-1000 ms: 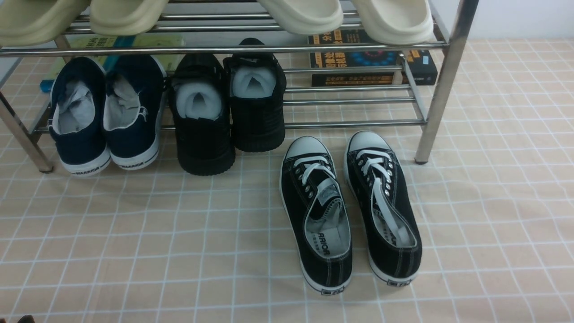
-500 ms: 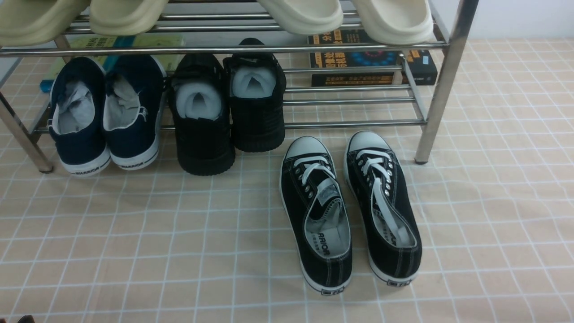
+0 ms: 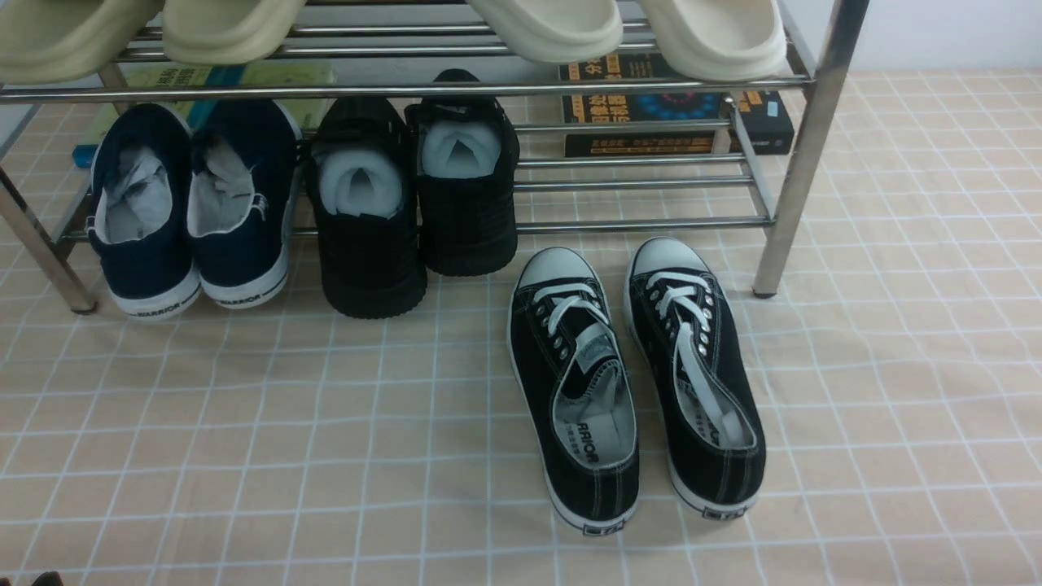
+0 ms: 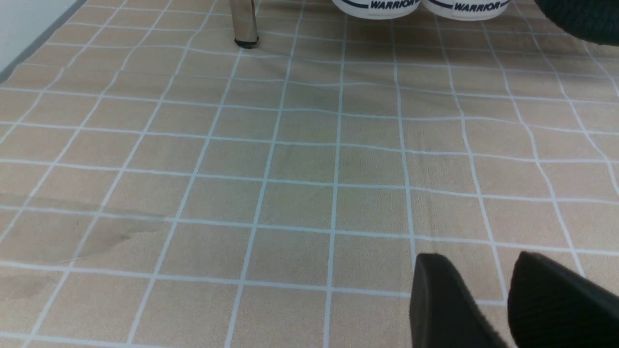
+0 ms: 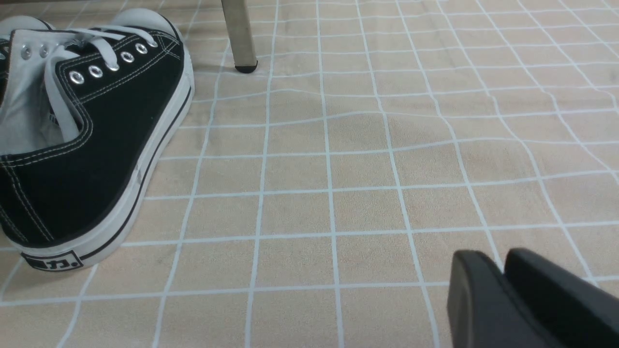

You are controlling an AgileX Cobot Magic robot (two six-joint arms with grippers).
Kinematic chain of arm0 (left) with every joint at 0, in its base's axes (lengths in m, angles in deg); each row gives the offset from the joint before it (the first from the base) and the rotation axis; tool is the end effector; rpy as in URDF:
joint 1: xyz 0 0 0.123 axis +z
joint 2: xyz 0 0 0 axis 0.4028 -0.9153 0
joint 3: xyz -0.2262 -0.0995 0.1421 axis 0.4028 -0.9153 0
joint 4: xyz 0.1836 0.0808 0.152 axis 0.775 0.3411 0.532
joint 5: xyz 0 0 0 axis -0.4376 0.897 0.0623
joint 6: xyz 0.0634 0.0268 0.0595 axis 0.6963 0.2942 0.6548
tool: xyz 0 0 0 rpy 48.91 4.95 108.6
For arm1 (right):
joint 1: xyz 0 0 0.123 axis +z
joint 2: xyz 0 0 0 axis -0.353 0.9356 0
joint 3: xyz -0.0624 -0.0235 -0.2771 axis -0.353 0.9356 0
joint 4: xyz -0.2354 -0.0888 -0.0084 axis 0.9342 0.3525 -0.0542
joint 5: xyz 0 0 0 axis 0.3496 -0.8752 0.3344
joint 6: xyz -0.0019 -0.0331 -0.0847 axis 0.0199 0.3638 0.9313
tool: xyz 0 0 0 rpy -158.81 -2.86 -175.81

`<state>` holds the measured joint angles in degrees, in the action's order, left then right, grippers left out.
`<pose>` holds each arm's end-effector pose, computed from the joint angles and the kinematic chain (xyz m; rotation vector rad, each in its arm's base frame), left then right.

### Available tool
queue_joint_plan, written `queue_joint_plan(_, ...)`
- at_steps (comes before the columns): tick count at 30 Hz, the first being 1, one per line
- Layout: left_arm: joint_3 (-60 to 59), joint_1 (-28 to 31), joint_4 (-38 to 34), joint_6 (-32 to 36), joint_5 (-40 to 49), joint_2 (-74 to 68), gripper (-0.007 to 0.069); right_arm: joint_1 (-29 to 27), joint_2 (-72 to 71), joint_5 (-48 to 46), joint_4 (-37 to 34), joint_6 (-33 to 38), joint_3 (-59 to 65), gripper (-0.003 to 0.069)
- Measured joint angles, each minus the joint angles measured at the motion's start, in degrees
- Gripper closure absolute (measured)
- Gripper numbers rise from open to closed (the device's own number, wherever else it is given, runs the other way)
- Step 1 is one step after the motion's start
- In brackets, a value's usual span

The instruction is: Take the shoes off the shelf from the light coffee tablecloth by hand.

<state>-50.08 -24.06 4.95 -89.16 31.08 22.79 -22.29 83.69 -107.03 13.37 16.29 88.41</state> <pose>0.0519 0.0053 0.1745 -0.0686 1.8690 0.0295 0.0520 0.0024 0.1741 0.0795 1.8777 0.0789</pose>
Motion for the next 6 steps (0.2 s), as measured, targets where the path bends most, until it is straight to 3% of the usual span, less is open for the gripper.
queue_joint_plan(6, 0.0, 0.0, 0.0, 0.0, 0.0, 0.0, 0.0382, 0.0, 0.0, 0.0, 0.0, 0.0, 0.0, 0.0546)
